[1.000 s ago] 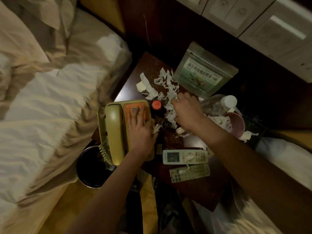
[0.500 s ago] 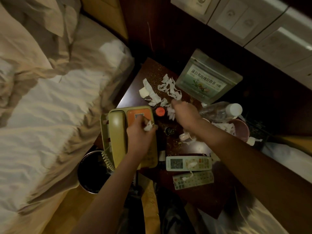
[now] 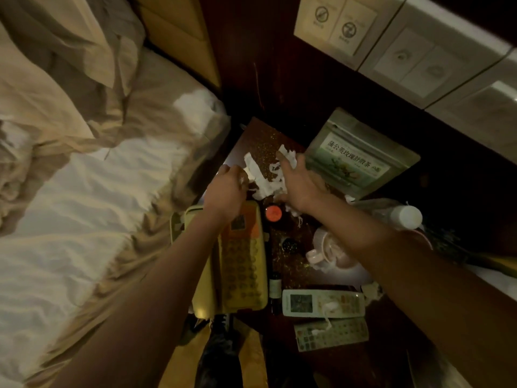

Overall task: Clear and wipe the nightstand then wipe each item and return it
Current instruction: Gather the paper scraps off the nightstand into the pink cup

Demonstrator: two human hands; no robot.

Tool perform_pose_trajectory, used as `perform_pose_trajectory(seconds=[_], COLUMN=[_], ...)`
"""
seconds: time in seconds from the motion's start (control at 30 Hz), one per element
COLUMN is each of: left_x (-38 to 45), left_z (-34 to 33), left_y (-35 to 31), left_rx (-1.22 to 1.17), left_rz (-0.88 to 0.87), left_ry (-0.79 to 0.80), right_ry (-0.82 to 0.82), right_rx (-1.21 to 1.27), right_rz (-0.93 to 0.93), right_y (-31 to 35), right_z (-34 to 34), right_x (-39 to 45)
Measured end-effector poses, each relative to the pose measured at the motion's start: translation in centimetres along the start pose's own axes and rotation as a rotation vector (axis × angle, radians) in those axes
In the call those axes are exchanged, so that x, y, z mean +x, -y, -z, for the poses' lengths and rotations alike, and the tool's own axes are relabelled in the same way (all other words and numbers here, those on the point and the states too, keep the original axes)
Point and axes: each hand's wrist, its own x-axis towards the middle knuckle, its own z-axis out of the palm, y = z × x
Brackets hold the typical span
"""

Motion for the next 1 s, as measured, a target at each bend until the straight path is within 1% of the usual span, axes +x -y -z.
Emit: perform_pose_trajectory(seconds=[0.07,0.13,0.23,0.3,0.43,0.57,0.63,0.7,0.77,0.87,0.9,1.0], left_x=[1.5,2.9,4.3,4.8,4.8,5.1,5.2,5.0,4.5,3.1,2.5,0.4], left_z=[-0.1,-0.4,-1.0,-1.5,-2.3,-3.0,-2.8,-2.1,-1.1,0.2,0.7,1.7], left_y=[-0.5,-0.9,-1.0,-0.8,-0.1,0.4,0.3,-0.2,-0.8,-1.5,-1.6,-0.9], left_rx=[0.050,0.039,0.020,0.074,0.190,0.292,0.292,0.181,0.042,-0.273,-0.379,-0.584], left_rz=[-0.005,0.031,0.056,0.031,-0.057,-0.090,-0.078,-0.048,-0.033,0.009,0.019,0.039], left_ry=[0.083,0.119,0.203,0.250,0.226,0.230,0.242,0.227,0.170,0.021,-0.004,-0.011], right_ry=[0.011,-0.057,-0.081,-0.067,-0.137,-0.194,-0.206,-0.208,-0.220,-0.238,-0.240,-0.286], right_rx=[-0.092,-0.121,-0.036,0.015,0.176,0.336,0.406,0.466,0.538,0.617,0.626,0.647], right_rz=[-0.010,0.000,0.041,0.066,0.042,0.001,-0.011,-0.015,-0.019,-0.046,-0.061,-0.085], right_y=[0.0,-0.1,-0.5,-0.9,-1.2,-1.4,-1.2,-0.9,-0.3,0.7,1.0,2.2], right_z=[-0.5,-1.1,-1.7,-2.0,-2.7,-2.3,-1.8,-1.1,-0.2,1.5,2.2,3.7], right_x=[0.5,0.9,1.3,1.4,1.3,0.2,-0.6,-1.5,-2.4,-3.8,-4.3,-5.5])
